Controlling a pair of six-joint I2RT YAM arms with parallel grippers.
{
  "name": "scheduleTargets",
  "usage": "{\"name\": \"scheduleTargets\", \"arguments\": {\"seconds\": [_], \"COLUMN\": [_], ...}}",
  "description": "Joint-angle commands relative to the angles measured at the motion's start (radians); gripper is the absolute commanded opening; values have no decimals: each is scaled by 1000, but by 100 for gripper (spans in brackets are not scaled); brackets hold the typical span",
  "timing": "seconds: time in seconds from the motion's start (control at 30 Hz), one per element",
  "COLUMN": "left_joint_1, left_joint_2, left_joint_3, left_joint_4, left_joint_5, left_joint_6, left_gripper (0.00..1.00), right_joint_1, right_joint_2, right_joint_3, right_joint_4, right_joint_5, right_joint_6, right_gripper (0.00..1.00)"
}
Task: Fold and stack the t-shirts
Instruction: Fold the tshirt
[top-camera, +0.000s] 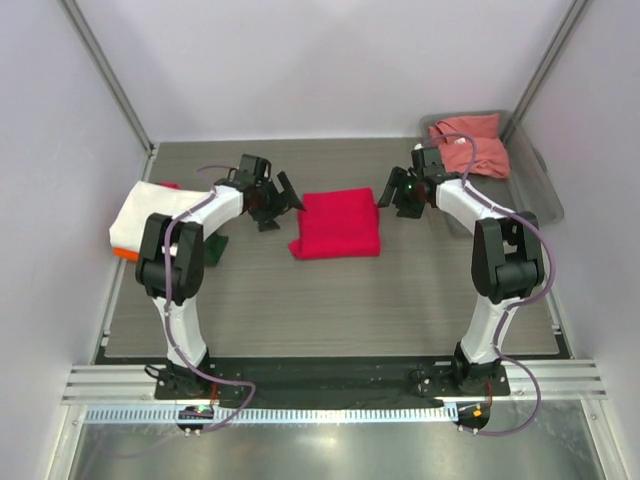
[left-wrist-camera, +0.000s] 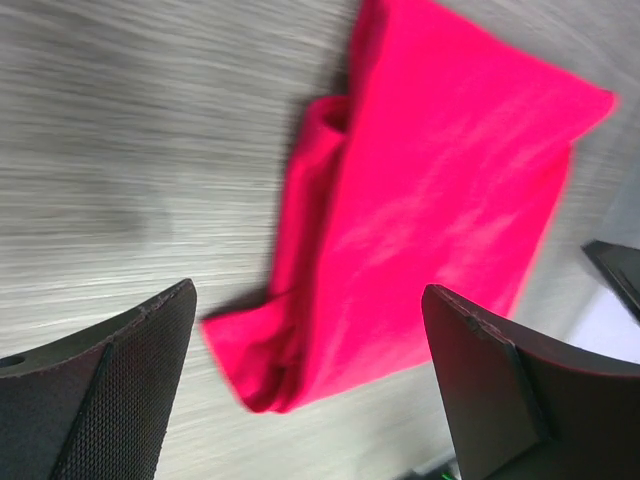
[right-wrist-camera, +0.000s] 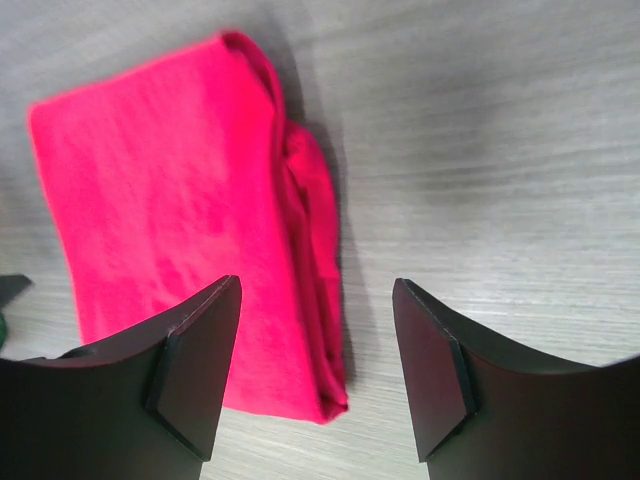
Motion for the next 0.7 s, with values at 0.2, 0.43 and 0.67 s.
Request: {"name": "scheduleTargets", "arguments": {"seconds": [0.2, 0.43, 0.67], "left_joint_1": [-7, -9, -9], "left_joint_2": [-207, -87, 103], "left_joint_3": [-36, 14, 114], "left_joint_4": [-221, -333, -361], "left_joint_5": [-586, -961, -1090], "left_joint_6": [252, 366, 458], "left_gripper": [95, 72, 57], "right_joint_1": [-4, -4, -5], "right_joint_2": [-68, -131, -183], "right_joint_3": [-180, -284, -332], "right_joint_4": [223, 379, 406], "right_joint_5": [-164, -168, -154], "right_joint_6": [2, 48, 58], "right_gripper": [100, 91, 87]}}
